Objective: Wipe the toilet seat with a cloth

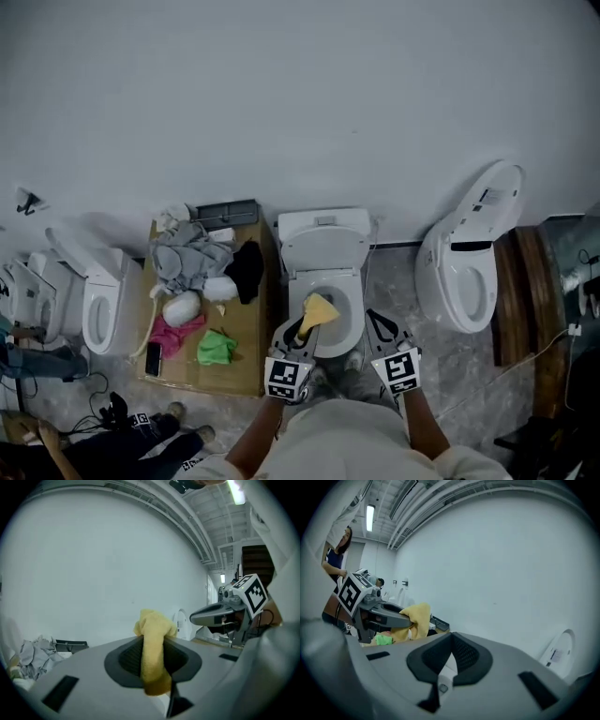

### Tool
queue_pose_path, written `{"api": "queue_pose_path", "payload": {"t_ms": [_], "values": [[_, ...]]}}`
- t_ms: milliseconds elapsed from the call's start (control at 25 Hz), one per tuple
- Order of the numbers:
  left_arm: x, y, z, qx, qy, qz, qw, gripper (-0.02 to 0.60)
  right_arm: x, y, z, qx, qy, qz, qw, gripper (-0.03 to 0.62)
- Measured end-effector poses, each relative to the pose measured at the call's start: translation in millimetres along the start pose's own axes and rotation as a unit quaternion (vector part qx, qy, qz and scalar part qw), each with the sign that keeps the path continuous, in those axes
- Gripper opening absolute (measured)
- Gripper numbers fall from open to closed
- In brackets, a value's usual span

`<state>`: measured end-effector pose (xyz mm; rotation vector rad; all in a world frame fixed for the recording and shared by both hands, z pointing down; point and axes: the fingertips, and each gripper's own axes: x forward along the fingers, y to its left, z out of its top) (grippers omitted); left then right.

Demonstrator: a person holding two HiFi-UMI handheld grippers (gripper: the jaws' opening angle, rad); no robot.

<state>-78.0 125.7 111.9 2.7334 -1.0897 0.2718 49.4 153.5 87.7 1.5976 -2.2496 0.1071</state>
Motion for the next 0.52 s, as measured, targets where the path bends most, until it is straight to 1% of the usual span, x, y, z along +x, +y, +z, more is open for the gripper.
{"api": "queue_pose_path", "payload": {"t_ms": [160, 320, 520], "values": [[-3.2, -2.3, 32.2, 0.003, -0.021, 0.009, 0.9997, 0.098, -5.8, -4.3, 25.3, -0.013, -0.025, -0.001, 1.000, 0.006], [-2.1, -9.0, 48.5, 0.001, -0.028, 0.027, 0.9992, 0.098, -10.4, -20.7, 37.5, -0.028, -0.040, 0.008, 0.999, 0.006], [6.1, -34.7, 64.1, 0.022, -0.031, 0.036, 0.9986, 0.100, -31.8, -39.7, 51.7, -0.051, -0.055, 0.022, 0.997, 0.006]]}}
